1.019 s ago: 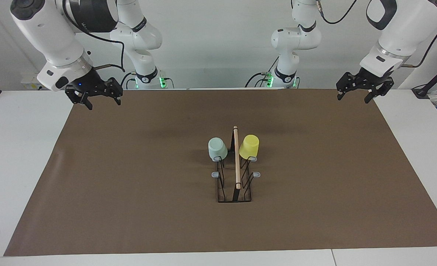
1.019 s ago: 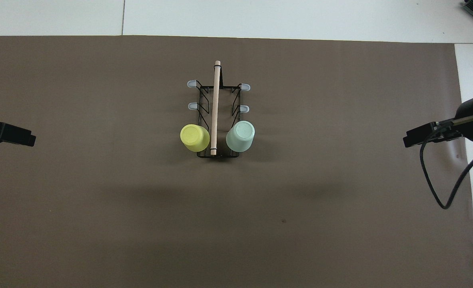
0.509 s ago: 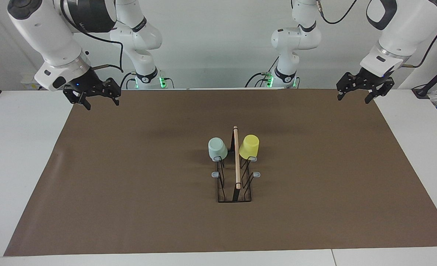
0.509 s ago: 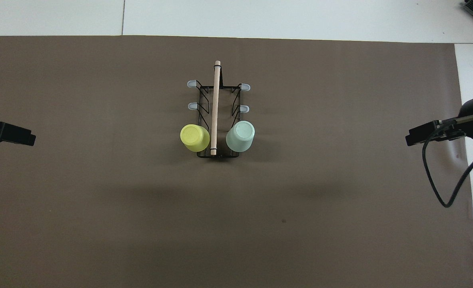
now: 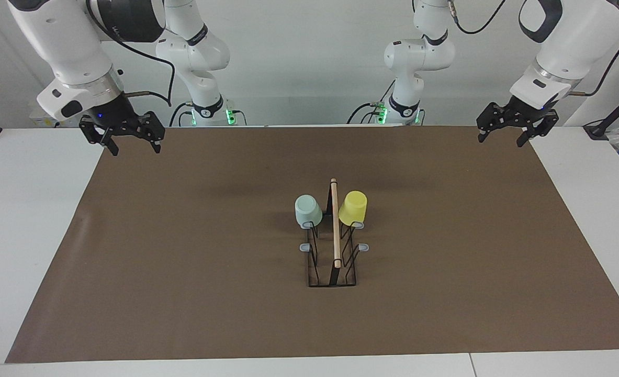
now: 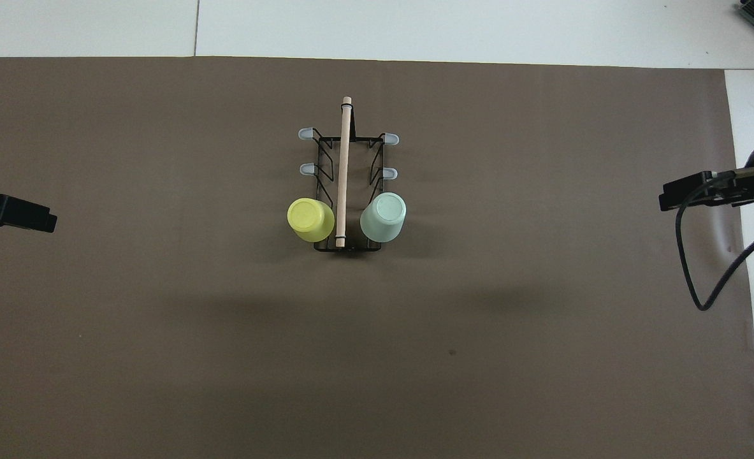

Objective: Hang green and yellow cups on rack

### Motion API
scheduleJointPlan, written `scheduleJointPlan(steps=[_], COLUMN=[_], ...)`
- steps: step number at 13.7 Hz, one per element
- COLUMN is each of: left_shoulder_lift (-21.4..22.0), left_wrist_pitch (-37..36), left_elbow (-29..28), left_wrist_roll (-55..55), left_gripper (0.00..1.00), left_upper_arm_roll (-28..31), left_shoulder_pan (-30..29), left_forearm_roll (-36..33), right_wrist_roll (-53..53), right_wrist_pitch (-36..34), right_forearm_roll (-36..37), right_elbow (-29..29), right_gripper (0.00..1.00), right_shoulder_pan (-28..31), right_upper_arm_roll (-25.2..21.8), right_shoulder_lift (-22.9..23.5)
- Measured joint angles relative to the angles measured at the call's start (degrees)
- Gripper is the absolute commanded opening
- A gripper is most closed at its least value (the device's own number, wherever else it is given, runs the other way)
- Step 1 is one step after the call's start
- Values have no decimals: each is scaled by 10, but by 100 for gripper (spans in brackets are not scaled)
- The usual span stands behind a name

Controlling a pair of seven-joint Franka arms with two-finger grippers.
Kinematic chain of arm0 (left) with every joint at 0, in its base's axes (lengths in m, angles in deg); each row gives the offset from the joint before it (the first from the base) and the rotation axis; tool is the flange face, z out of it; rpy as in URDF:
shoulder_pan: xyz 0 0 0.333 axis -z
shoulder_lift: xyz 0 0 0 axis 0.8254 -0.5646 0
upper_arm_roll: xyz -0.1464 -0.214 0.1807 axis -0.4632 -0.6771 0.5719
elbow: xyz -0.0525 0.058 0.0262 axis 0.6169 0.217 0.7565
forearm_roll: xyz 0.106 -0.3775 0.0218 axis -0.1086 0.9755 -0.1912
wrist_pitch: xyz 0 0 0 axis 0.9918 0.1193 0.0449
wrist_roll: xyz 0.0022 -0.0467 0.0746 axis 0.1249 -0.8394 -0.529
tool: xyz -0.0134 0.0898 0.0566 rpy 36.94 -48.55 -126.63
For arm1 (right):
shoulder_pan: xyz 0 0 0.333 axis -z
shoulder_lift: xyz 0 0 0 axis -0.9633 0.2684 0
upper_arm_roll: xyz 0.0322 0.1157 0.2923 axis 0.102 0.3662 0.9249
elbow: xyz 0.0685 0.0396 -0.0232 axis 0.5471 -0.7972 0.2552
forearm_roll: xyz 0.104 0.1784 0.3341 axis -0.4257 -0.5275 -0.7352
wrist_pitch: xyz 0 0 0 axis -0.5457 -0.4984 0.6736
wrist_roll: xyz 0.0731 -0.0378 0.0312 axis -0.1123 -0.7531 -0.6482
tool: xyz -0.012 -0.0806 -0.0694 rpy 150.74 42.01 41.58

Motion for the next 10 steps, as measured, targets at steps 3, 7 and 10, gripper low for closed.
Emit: scheduleJointPlan(steps=[3, 7, 10], left_shoulder_lift=[0, 0, 0], left_wrist_pitch=[0, 0, 0], left_elbow=[0, 0, 0], left_wrist_roll=[0, 0, 0], left_gripper=[100, 100, 100], left_upper_arm_roll=[0, 0, 0], left_shoulder_pan=[0, 0, 0], left_forearm_roll=[0, 0, 0], right_wrist_roll=[1, 1, 1], right_wrist_pitch=[4, 4, 4], right_forearm_roll=[6, 7, 7], right_elbow=[1, 3, 3], right_gripper=[100, 100, 100], right_shoulder_pan=[0, -1, -1], right_upper_arm_roll=[0, 0, 0], right_shoulder_lift=[1, 1, 1])
